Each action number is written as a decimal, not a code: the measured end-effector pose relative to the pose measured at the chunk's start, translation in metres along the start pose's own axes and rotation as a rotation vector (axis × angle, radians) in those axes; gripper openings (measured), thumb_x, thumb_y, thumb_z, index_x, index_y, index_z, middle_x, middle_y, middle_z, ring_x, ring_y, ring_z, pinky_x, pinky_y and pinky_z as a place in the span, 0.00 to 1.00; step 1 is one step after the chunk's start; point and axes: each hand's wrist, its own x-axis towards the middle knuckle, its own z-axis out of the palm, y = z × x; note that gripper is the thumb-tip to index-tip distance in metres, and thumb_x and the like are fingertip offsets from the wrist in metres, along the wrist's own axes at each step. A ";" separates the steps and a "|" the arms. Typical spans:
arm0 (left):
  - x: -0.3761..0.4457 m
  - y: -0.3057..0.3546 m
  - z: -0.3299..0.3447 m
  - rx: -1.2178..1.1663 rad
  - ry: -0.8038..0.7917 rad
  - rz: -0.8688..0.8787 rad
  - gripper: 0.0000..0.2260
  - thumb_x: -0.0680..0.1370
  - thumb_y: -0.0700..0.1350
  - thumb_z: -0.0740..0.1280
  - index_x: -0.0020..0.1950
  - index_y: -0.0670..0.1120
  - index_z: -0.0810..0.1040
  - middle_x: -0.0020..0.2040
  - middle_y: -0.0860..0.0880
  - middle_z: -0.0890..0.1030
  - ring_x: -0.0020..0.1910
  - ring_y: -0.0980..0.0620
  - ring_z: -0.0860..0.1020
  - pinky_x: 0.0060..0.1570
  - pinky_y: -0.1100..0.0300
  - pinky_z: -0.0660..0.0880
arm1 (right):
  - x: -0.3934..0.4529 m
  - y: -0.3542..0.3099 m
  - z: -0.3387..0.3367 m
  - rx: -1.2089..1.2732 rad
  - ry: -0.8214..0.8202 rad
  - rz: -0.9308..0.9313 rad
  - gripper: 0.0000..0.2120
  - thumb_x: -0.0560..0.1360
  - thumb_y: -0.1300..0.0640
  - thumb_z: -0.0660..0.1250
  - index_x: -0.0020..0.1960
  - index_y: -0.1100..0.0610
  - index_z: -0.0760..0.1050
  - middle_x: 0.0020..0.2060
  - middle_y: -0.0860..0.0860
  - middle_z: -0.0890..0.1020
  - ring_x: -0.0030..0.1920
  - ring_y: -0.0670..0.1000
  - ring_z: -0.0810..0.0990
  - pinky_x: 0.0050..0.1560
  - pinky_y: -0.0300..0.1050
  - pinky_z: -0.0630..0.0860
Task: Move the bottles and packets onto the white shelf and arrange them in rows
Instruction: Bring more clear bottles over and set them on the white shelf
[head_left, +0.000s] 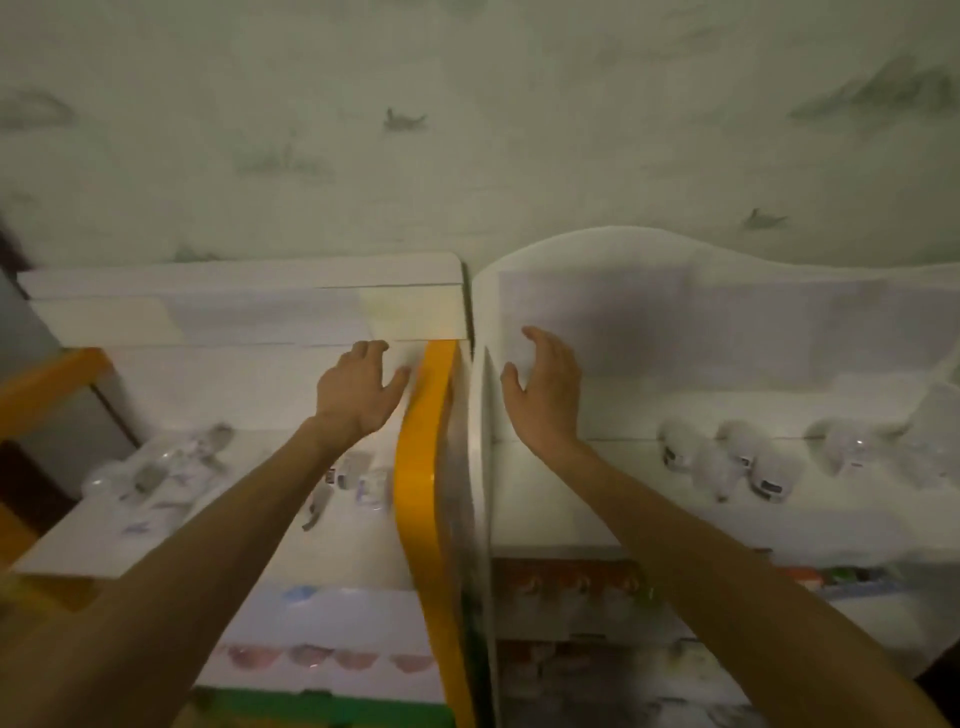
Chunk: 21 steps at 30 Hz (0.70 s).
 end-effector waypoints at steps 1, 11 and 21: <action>-0.013 -0.026 -0.007 0.022 -0.021 -0.020 0.28 0.81 0.64 0.55 0.74 0.46 0.67 0.72 0.45 0.71 0.65 0.42 0.74 0.57 0.47 0.74 | -0.005 -0.023 0.012 0.013 -0.001 -0.014 0.21 0.78 0.54 0.66 0.70 0.54 0.69 0.67 0.51 0.74 0.70 0.53 0.69 0.72 0.50 0.64; -0.116 -0.233 -0.063 0.167 -0.116 -0.179 0.29 0.80 0.65 0.56 0.73 0.47 0.68 0.72 0.46 0.69 0.63 0.44 0.74 0.59 0.48 0.76 | -0.076 -0.202 0.146 0.057 -0.236 -0.294 0.23 0.74 0.55 0.66 0.68 0.56 0.70 0.64 0.53 0.74 0.67 0.55 0.70 0.68 0.51 0.68; -0.162 -0.377 -0.065 0.257 -0.283 -0.366 0.34 0.79 0.64 0.61 0.79 0.50 0.55 0.81 0.44 0.49 0.76 0.40 0.62 0.65 0.48 0.73 | -0.119 -0.232 0.287 -0.130 -0.779 -0.311 0.29 0.78 0.50 0.64 0.76 0.56 0.60 0.71 0.54 0.68 0.72 0.55 0.63 0.71 0.50 0.63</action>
